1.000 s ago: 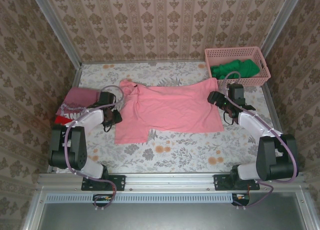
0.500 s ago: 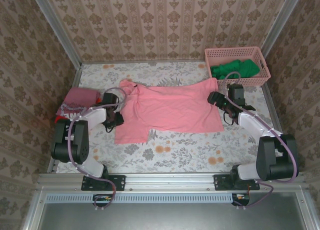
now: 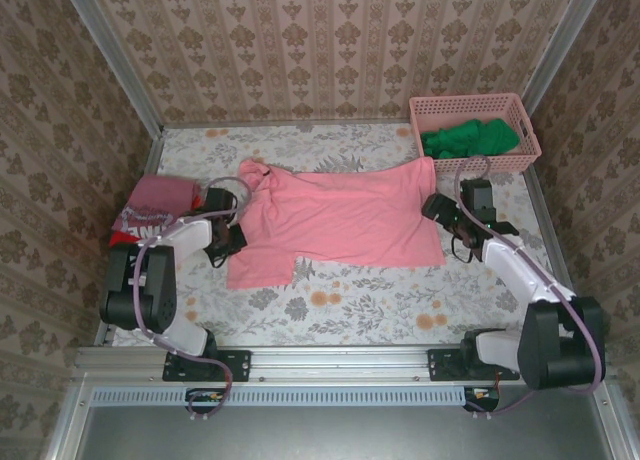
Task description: Fold and stack the t-shirts
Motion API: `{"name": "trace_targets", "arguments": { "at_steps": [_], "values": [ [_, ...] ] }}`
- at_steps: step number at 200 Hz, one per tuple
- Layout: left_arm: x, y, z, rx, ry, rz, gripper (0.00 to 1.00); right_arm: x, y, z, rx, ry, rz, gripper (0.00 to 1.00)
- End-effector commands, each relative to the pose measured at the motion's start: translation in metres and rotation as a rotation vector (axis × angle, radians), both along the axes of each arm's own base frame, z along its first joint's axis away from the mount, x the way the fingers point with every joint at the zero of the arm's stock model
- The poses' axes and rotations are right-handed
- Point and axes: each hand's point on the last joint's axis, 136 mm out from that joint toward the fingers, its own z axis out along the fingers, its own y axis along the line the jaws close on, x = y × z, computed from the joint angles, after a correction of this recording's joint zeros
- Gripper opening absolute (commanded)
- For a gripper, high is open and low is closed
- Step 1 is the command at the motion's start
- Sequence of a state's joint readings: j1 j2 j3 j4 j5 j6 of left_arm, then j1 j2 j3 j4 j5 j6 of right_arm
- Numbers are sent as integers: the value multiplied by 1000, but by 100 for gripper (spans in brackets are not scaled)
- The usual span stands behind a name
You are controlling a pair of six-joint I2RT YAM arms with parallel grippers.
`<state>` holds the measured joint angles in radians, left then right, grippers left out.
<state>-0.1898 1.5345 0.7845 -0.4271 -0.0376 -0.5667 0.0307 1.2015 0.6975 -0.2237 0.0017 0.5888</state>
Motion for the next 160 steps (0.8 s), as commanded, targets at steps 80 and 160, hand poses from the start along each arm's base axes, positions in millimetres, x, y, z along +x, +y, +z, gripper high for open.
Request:
{"name": "trace_targets", "arguments": {
  "at_steps": [80, 160],
  "values": [
    [-21, -1, 12, -40, -37, 37, 37, -74, 21, -53, 61, 232, -21, 79],
    [-4, -3, 2, -29, -26, 25, 40, -67, 30, -57, 60, 239, 0, 79]
  ]
}}
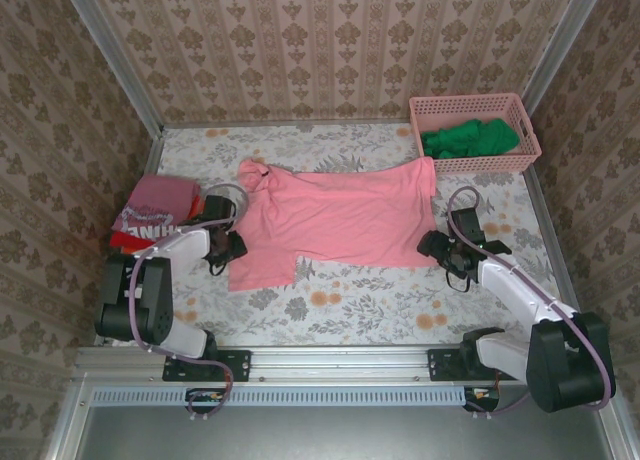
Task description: Fold and stack the t-shirts
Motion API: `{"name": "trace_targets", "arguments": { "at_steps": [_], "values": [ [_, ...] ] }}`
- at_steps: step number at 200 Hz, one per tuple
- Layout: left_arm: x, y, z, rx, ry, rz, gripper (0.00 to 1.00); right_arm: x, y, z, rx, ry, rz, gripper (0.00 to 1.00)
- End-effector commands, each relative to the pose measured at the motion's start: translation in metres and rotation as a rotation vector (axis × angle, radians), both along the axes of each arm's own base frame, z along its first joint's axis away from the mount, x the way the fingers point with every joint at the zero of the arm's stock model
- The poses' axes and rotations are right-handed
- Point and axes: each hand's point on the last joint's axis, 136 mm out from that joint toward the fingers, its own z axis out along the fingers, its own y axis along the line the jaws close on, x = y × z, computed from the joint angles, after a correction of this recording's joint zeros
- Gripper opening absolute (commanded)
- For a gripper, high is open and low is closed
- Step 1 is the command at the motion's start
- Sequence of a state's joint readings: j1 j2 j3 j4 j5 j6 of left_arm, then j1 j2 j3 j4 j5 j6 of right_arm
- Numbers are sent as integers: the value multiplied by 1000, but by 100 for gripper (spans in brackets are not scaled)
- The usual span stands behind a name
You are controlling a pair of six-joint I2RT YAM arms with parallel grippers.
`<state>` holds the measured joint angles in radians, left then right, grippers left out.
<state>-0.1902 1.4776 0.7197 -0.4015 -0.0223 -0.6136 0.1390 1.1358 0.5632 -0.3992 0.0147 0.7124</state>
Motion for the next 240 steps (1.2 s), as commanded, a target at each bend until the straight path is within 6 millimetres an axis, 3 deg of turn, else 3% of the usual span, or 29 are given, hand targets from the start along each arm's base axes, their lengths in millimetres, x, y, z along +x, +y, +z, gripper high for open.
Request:
{"name": "trace_targets", "arguments": {
  "at_steps": [1, 105, 141, 167, 193, 240],
  "values": [
    [8, -2, 3, 4, -14, -14, 40, 4, 5, 2, 17, -8, -3, 79],
    [16, 6, 1, 50, 0, -15, 35, 8, 8, -1, 16, -1, 7, 79],
    [15, -1, -9, 5, 15, -15, 23, 6, 7, -1, 12, 4, 3, 79],
    [16, -4, -13, -49, -10, 6, 0, 2, -2, 2, -23, 4, -36, 78],
    [14, -6, -12, -63, -15, 11, 0, -2, -11, 3, -57, 6, -62, 73],
    [14, -6, -12, -71, -24, 12, 0, -5, -6, -15, -50, 87, -46, 58]
  ]
}}
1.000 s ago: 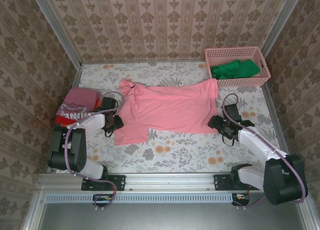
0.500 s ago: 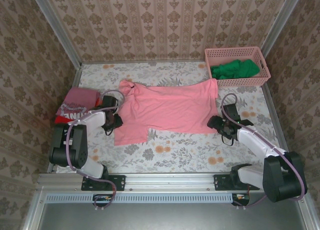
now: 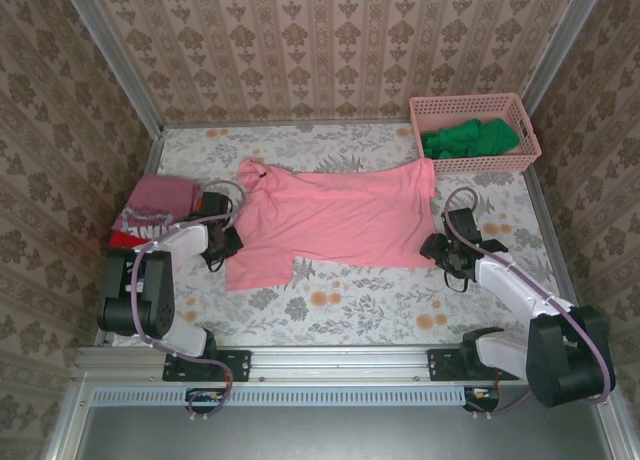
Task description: Fold and stack the t-shirts
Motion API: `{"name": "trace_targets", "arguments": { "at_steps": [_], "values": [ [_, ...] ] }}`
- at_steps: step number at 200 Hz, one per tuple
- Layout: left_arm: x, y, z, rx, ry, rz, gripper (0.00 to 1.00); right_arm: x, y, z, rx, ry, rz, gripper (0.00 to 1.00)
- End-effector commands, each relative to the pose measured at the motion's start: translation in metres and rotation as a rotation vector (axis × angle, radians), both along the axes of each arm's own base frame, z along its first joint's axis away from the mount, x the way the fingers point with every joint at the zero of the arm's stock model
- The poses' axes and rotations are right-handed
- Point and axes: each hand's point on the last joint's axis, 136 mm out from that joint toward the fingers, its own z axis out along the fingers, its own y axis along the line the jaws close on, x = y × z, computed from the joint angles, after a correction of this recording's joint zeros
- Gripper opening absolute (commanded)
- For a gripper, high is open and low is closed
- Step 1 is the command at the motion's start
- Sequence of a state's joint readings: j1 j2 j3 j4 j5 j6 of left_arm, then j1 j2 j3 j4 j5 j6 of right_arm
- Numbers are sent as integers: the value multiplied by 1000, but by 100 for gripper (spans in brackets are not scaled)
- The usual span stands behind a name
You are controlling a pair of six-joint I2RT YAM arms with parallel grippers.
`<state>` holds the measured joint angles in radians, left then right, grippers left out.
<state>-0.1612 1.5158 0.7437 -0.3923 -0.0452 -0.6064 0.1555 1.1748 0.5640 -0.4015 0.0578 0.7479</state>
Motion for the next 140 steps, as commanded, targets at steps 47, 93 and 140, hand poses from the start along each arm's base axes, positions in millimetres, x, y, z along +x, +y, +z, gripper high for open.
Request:
{"name": "trace_targets", "arguments": {
  "at_steps": [47, 93, 140],
  "values": [
    [6, -21, -10, -112, -38, -28, 0, 8, -3, -19, -43, 73, -3, 48],
    [5, -23, -9, -126, -51, -28, 0, 7, -5, -36, -63, 147, 2, 35],
    [13, -24, 9, -140, -132, -29, 0, 14, -8, -7, -80, 64, -3, 0]
  ]
}}
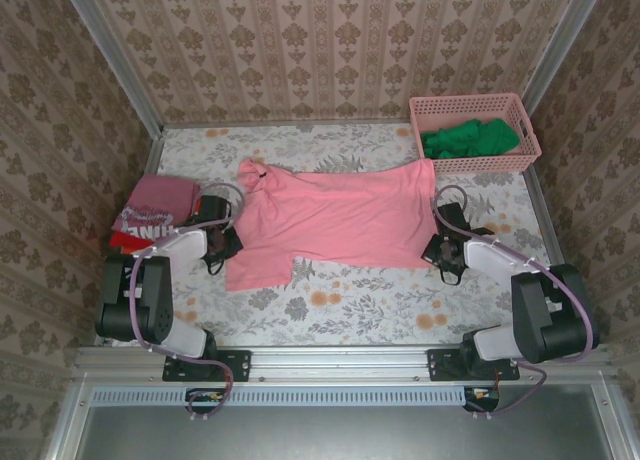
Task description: Fold and stack the t-shirts
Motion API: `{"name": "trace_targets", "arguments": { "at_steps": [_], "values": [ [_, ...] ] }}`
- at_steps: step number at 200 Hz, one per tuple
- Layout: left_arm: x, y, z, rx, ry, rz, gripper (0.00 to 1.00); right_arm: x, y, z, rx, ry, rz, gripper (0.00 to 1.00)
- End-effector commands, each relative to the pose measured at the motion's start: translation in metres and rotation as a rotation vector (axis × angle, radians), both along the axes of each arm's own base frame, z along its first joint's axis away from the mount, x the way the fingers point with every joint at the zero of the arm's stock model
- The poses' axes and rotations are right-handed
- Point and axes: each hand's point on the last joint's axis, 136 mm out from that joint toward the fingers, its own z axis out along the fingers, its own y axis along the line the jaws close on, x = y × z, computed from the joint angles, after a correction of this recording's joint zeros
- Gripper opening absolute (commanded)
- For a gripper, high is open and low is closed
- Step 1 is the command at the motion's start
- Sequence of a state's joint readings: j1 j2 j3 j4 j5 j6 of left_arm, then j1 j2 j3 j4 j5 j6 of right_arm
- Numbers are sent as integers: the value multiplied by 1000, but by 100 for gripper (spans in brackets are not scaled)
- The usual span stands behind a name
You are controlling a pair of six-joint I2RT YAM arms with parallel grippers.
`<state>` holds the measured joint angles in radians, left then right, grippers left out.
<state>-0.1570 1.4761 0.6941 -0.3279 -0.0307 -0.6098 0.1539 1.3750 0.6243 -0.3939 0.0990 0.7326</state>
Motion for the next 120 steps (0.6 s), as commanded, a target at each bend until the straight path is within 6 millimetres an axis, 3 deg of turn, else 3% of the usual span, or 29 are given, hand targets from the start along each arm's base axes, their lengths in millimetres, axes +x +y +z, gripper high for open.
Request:
{"name": "trace_targets", "arguments": {
  "at_steps": [1, 21, 40, 79, 120],
  "values": [
    [13, -23, 9, -116, -86, -34, 0, 8, -2, 23, -15, -66, 4, 0],
    [24, -24, 41, -130, -198, -36, 0, 24, 1, 61, -9, -190, 27, 0],
    [36, -20, 85, -118, -323, -24, 0, 43, 1, 114, -22, -352, 60, 0],
    [47, 0, 212, -50, -641, -8, 0, 70, 0, 248, -80, -726, 127, 0],
    [33, 10, 340, 3, -914, -47, 0, 62, -4, 384, -166, -1016, 178, 0]
  ]
}}
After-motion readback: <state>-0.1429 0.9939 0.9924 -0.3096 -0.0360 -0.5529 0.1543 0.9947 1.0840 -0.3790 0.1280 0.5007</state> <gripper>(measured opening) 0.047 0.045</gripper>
